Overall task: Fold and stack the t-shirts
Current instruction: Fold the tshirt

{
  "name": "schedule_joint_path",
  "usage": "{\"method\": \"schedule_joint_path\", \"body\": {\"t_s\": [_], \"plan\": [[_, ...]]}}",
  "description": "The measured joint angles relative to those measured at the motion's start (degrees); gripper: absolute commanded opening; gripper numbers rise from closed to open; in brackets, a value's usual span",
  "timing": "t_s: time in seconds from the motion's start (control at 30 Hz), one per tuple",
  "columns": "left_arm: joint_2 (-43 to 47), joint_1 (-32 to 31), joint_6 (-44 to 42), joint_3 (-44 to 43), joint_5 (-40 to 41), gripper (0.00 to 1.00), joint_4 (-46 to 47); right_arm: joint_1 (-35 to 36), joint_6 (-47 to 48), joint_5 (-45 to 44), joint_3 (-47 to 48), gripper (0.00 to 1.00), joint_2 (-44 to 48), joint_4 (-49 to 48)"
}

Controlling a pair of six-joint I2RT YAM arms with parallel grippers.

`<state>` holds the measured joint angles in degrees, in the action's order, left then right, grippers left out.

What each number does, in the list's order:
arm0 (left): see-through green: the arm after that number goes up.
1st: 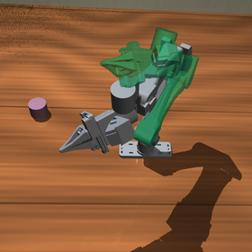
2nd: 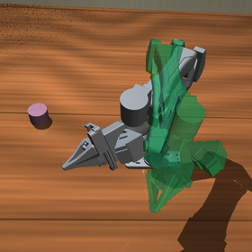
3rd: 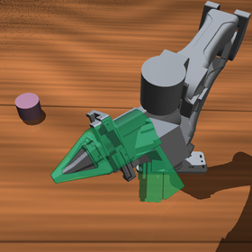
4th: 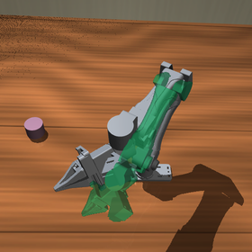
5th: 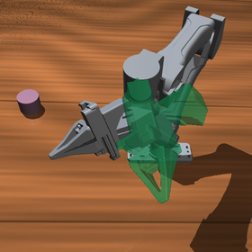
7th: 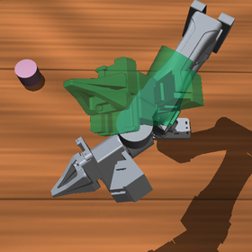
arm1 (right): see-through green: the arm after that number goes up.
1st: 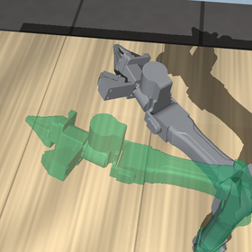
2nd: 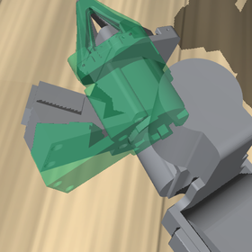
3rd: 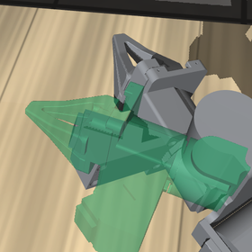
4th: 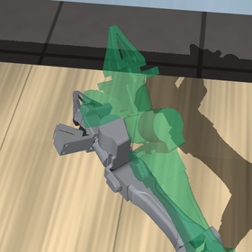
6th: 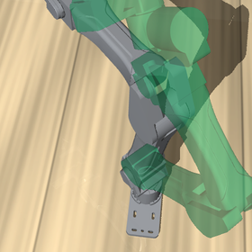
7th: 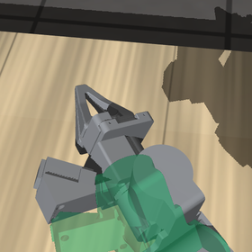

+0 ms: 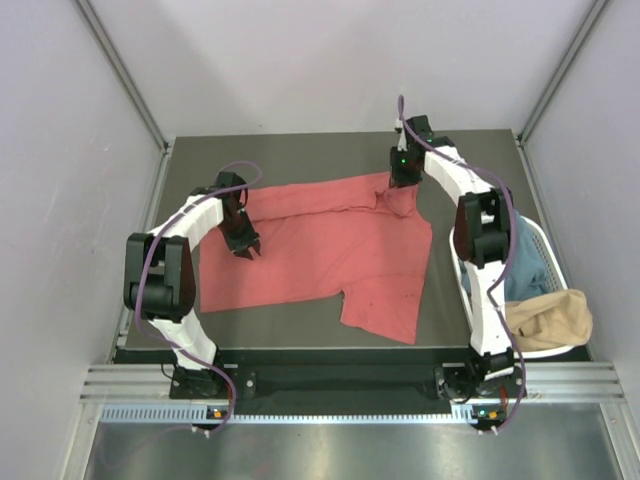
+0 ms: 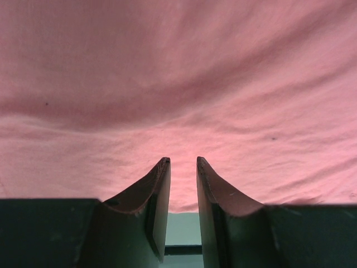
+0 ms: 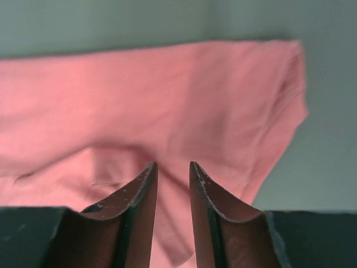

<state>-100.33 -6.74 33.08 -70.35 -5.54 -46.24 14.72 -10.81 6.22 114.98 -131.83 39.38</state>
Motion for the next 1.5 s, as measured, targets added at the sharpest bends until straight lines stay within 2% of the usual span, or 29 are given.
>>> {"method": "schedule_joint_path", "body": {"t_s": [0.07, 0.13, 0.23, 0.3, 0.43, 0.63, 1.03, 1.27, 1.47, 1.5], "plan": [[0.2, 0.0, -0.02, 0.52, 0.2, 0.31, -0.26, -1.07, 0.09, -0.22, 2.86, 0.33, -2.16, 0.83], [0.42, 0.0, -0.02, 0.61, 0.33, 0.31, -0.24, -1.18, 0.26, -0.79, 2.6, 0.39, -2.01, 1.7], [1.11, 0.0, -0.04, 0.61, 0.44, 0.31, -0.2, 0.52, 0.42, -1.53, -3.63, 0.41, 2.56, 1.31], [1.2, 0.0, -0.04, 0.61, 0.39, 0.31, -0.17, 2.64, -0.13, -1.09, -7.67, 0.39, 6.19, 1.64], [1.2, 0.0, -0.07, 0.48, 0.13, 0.31, -0.17, 6.12, -2.91, 1.77, -9.66, 0.18, 8.74, 0.57], [1.2, 0.0, -0.44, -0.57, -0.22, 0.31, -0.35, 6.12, -5.84, 4.26, -9.25, 0.28, 7.13, -0.33], [1.2, 0.0, -1.66, -0.61, -0.22, 0.31, -0.57, 5.73, -5.73, 3.87, -8.35, 0.3, 3.3, -0.44], [1.2, 0.0, -1.84, -0.66, -0.22, 0.31, -0.61, 5.73, -5.29, 3.08, -7.96, 0.28, 1.84, -0.92], [1.18, 0.0, -2.08, -0.79, -0.22, 0.31, -0.79, 5.73, -5.2, 3.04, -6.91, 0.22, 0.55, -0.98], [1.18, 0.0, -2.16, -0.81, -0.22, 0.31, -0.83, 5.73, -5.16, 3.02, -6.47, 0.18, 0.44, -0.96]]}}
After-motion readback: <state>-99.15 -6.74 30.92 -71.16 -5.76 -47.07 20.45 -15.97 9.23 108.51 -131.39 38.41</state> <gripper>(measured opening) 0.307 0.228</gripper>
